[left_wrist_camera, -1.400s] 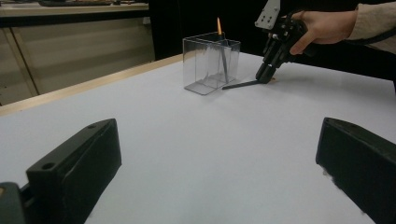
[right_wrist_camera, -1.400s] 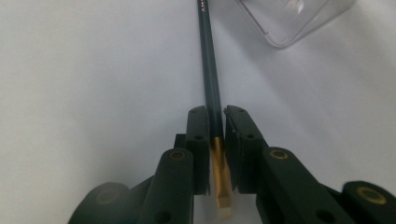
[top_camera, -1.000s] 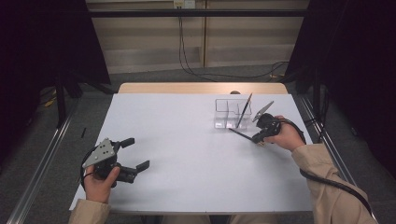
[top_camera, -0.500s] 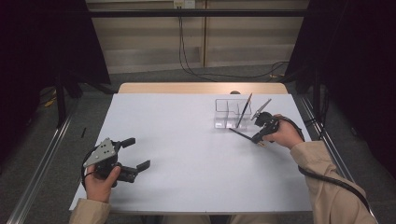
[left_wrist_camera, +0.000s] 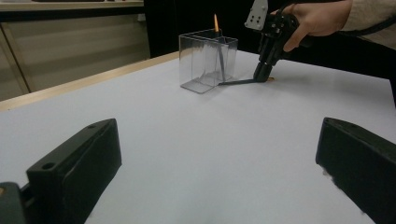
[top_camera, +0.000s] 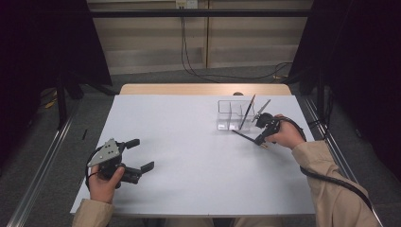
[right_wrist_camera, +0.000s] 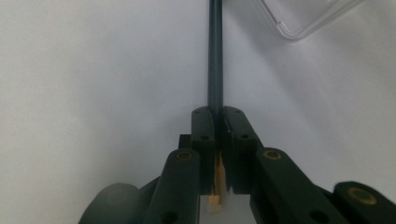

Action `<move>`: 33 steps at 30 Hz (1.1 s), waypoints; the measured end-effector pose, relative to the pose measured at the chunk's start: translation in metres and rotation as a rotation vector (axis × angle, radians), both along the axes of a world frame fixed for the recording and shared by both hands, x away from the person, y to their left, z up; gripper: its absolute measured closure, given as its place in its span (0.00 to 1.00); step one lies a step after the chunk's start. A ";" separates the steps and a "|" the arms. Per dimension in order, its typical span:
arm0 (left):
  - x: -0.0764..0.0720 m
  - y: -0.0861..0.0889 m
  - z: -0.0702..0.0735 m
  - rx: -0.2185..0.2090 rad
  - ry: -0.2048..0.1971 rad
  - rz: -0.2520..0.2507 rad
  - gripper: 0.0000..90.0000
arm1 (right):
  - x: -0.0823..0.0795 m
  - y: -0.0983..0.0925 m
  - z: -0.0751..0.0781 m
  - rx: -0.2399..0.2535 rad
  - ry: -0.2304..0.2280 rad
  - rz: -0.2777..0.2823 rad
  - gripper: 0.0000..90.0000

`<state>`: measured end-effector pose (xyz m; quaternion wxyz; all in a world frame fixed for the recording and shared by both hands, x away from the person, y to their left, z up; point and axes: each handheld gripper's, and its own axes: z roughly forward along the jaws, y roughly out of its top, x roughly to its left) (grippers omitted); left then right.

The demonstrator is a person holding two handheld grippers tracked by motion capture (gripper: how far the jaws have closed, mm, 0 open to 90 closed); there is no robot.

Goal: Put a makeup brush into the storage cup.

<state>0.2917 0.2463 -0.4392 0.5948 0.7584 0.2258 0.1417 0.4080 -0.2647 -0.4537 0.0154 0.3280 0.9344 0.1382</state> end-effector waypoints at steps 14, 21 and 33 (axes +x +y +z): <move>-0.001 -0.004 0.005 0.003 0.009 -0.011 0.00 | -0.011 0.004 0.004 -0.045 -0.049 0.092 0.93; 0.002 -0.014 0.010 0.009 0.009 -0.038 0.00 | -0.019 0.006 0.015 -0.025 -0.062 0.111 0.93; 0.013 -0.037 0.014 0.037 0.036 -0.100 0.00 | -0.033 0.015 0.022 0.006 -0.055 0.156 0.93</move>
